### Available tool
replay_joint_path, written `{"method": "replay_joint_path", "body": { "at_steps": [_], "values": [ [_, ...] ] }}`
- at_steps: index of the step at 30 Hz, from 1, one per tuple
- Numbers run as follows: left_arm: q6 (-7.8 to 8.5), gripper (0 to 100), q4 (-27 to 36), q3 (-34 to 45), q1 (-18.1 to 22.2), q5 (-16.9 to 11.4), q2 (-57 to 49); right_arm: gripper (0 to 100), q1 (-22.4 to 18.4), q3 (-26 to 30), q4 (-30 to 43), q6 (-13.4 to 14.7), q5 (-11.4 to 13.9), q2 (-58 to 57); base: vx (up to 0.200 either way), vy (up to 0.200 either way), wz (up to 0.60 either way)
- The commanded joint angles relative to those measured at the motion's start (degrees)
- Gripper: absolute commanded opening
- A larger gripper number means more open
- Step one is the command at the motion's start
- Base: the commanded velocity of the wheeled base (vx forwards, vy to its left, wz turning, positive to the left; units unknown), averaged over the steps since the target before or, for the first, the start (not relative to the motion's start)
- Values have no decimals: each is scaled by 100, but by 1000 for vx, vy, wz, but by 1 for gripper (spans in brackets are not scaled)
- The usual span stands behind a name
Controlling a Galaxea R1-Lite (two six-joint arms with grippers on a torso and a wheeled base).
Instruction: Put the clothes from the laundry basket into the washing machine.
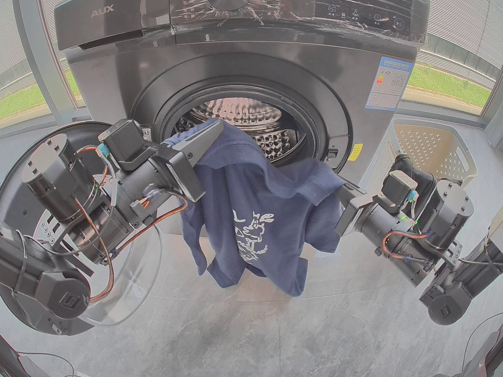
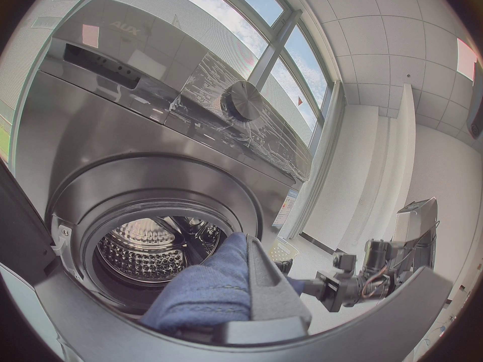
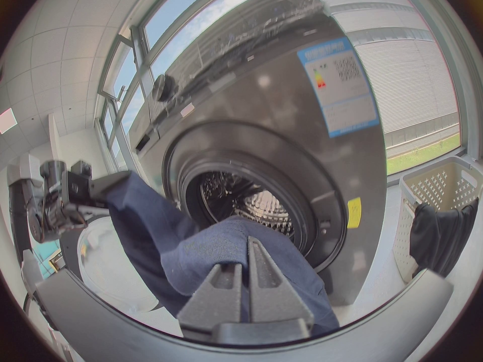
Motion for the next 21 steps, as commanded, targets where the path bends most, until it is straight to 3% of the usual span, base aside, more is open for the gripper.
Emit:
{"method": "replay_joint_path", "body": {
  "at_steps": [1,9,12,21],
  "values": [
    [-1,0,-10,-119,-90,38,151,100,126,189,7,2,9,344,0,0,0],
    [-1,0,-54,-207,-134,82,257,100,574,1033,-63,-7,53,651,0,0,0],
    [-1,0,-54,-242,-178,100,257,100,645,1393,-80,-42,264,704,0,0,0],
    [-1,0,-72,-251,-275,100,239,100,592,998,-98,-60,343,1012,0,0,0]
  ]
}}
